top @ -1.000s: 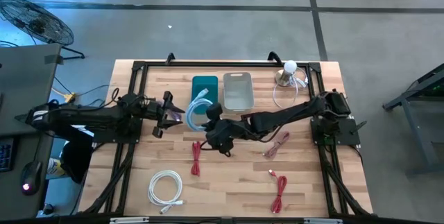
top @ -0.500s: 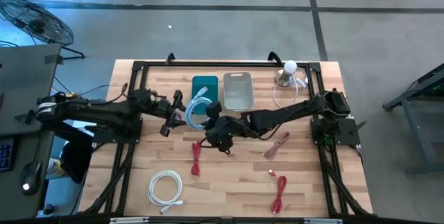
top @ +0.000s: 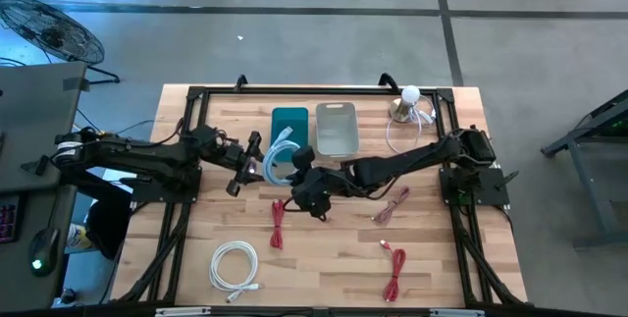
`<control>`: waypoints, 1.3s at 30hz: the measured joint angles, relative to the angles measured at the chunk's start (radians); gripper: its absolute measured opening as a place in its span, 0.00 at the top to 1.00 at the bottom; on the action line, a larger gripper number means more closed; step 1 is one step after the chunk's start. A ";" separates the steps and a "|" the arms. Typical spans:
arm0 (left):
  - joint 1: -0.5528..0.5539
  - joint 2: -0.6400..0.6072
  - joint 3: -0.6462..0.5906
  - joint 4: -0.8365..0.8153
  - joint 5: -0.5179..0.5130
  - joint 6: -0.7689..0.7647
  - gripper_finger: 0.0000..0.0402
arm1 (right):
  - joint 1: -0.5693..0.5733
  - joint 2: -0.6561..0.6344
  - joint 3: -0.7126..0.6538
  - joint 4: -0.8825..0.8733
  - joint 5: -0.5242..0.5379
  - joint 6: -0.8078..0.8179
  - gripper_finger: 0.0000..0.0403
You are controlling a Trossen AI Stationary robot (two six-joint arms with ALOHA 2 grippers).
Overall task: Pick & Place USB Port
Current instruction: Put the light blue HDMI cable into the blue bin
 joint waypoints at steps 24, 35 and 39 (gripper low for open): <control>-0.008 -0.004 -0.001 0.003 0.025 0.004 0.54 | -0.032 0.000 -0.002 -0.002 0.042 -0.007 0.91; -0.009 0.003 0.014 0.013 -0.051 0.070 0.54 | -0.035 0.000 -0.002 0.026 0.011 -0.001 0.91; -0.010 0.033 0.045 0.013 -0.087 0.080 0.54 | -0.035 0.000 -0.002 0.026 0.010 0.001 0.91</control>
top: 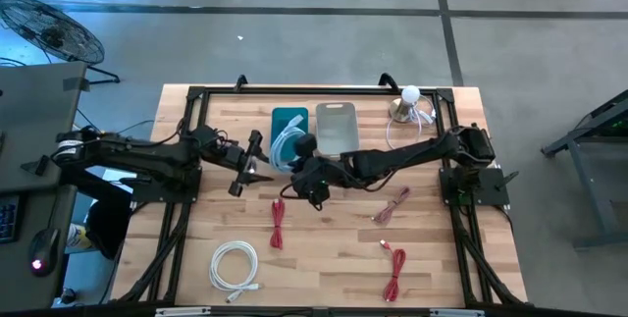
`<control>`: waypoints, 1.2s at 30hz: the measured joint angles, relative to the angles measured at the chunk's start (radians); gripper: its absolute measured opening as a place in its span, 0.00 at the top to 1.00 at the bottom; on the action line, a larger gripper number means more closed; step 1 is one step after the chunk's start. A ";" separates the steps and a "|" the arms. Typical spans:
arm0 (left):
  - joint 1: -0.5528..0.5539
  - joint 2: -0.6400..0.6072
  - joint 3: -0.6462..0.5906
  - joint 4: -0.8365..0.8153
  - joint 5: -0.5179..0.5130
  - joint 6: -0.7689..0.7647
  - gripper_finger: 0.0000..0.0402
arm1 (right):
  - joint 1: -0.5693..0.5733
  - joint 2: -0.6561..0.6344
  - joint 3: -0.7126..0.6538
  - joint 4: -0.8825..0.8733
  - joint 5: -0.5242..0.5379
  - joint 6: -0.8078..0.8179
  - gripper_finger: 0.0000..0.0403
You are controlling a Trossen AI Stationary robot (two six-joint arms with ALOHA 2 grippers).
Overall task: Pick & Place USB Port
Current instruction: Put the light blue HDMI cable into the blue bin
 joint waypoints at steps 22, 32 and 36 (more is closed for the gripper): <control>0.001 0.133 0.087 -0.006 -0.084 0.149 0.98 | 0.001 0.001 -0.002 -0.036 -0.016 0.028 0.92; 0.003 0.119 0.088 -0.028 -0.100 0.173 0.98 | 0.013 0.002 0.004 -0.016 0.034 0.159 0.74; 0.003 0.088 0.088 -0.080 -0.132 0.194 0.98 | 0.033 0.002 0.004 -0.032 0.121 0.192 0.58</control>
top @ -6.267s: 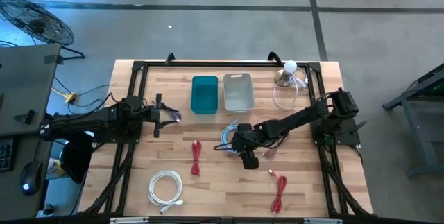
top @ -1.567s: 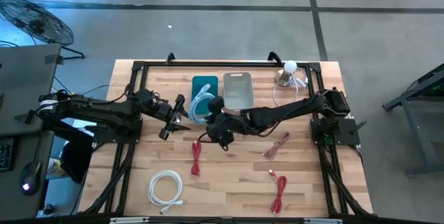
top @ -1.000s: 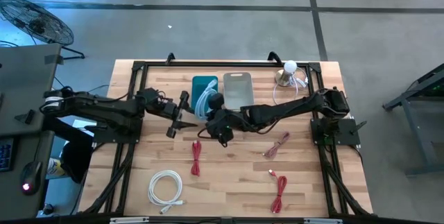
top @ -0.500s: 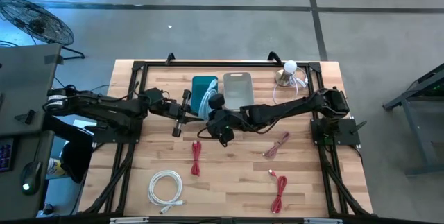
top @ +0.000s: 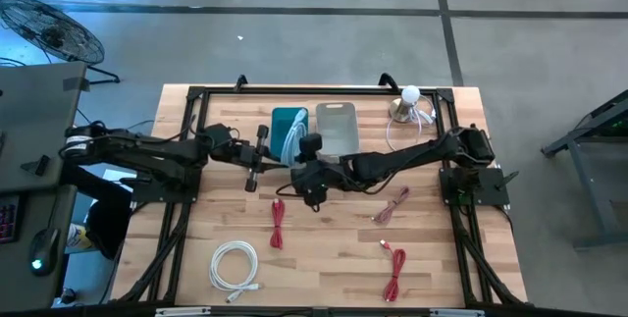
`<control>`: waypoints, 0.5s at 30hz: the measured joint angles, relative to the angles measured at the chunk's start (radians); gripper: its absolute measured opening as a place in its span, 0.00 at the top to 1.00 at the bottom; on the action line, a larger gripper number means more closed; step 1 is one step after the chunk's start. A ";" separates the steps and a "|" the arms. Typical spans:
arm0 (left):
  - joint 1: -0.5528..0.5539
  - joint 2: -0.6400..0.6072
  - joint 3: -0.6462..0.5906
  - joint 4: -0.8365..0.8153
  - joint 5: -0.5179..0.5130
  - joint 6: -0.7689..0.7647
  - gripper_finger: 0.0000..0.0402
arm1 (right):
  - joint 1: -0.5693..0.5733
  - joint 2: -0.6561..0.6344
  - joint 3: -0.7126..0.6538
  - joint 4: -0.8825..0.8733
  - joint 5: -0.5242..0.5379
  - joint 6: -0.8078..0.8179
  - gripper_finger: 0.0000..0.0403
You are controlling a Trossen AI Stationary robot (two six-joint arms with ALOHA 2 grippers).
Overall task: Pick & Place USB Port
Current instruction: Put the light blue HDMI cable into the blue bin
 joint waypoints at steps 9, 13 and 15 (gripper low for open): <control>0.000 -0.108 -0.001 -0.113 -0.040 0.041 0.98 | 0.067 0.000 0.000 -0.076 0.249 0.001 0.42; 0.000 -0.171 -0.001 -0.237 -0.144 0.085 0.98 | 0.093 0.000 -0.001 -0.139 0.326 0.036 0.41; 0.000 -0.198 -0.002 -0.295 -0.211 0.110 0.98 | 0.102 -0.001 -0.002 -0.173 0.345 0.075 0.41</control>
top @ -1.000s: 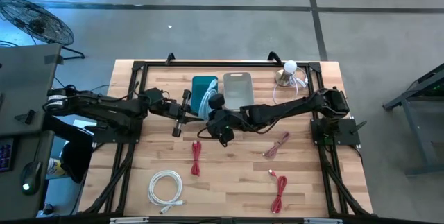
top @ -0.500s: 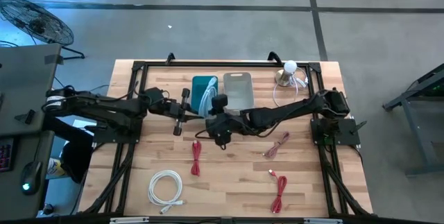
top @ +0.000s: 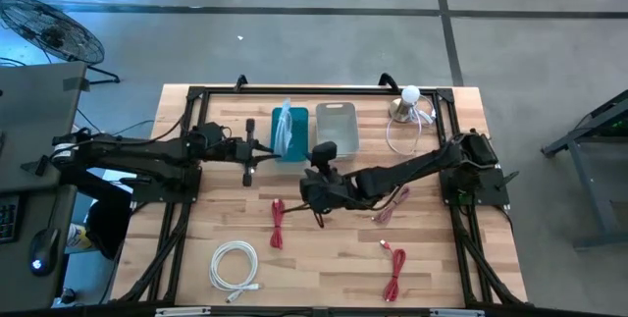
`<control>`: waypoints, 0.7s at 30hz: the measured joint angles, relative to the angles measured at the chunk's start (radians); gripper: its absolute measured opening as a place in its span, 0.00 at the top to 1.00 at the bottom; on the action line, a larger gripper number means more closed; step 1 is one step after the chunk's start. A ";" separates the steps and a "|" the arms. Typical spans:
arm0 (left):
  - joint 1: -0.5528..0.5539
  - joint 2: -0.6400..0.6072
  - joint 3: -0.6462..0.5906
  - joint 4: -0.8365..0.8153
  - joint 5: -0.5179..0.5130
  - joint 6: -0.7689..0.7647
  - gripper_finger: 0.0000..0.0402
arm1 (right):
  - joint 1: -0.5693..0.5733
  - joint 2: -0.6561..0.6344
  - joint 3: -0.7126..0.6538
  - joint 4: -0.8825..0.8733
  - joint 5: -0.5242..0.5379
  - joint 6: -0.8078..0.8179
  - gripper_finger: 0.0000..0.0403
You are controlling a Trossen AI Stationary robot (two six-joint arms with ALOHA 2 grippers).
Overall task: Pick & Place USB Port
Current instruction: Put the light blue HDMI cable into the blue bin
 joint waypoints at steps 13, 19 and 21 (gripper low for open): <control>0.000 -0.001 -0.001 -0.137 -0.474 0.063 0.98 | 0.012 -0.109 -0.001 -0.186 -0.095 0.261 0.44; 0.000 0.114 -0.001 -0.009 -0.526 0.062 0.98 | 0.013 -0.157 -0.001 -0.181 -0.172 0.267 0.44; 0.000 0.170 0.012 0.019 -0.526 0.062 0.98 | 0.012 -0.162 -0.001 -0.181 -0.197 0.266 0.44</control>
